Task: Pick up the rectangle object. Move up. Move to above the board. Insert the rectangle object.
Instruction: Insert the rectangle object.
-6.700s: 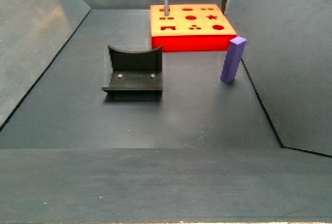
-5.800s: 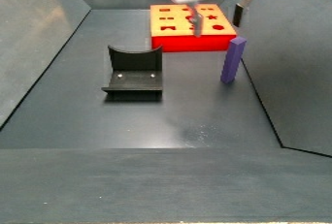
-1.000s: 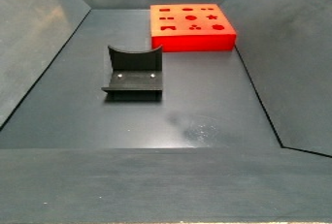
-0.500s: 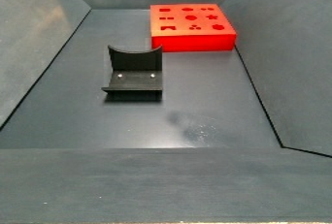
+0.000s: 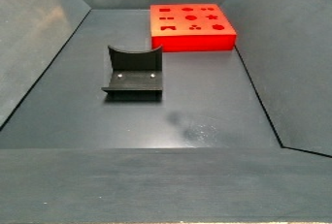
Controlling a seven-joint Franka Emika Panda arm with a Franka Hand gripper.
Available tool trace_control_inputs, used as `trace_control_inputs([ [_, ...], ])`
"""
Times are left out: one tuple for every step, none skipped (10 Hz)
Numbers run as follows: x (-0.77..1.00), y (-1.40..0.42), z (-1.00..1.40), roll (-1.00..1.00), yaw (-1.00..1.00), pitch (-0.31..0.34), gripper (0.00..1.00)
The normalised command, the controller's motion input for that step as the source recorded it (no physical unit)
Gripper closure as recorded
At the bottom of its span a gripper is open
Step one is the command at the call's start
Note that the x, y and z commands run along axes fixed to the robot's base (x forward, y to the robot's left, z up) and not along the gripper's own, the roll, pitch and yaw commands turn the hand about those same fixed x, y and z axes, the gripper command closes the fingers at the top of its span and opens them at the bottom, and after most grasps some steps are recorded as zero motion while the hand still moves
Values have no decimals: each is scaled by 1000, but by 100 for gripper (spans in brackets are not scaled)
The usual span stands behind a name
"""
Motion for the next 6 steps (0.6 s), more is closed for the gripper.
trace_control_inputs([
  [614, -720, -794, 54, 63, -173, 100],
  [620, -540, -769, 0, 126, -159, 100],
  [577, -197, -534, 0, 254, -190, 100],
  [554, -120, -486, 0, 294, -190, 100],
  [514, 0, -391, 0, 360, -196, 100],
  [520, -69, -446, 0, 331, -169, 100],
])
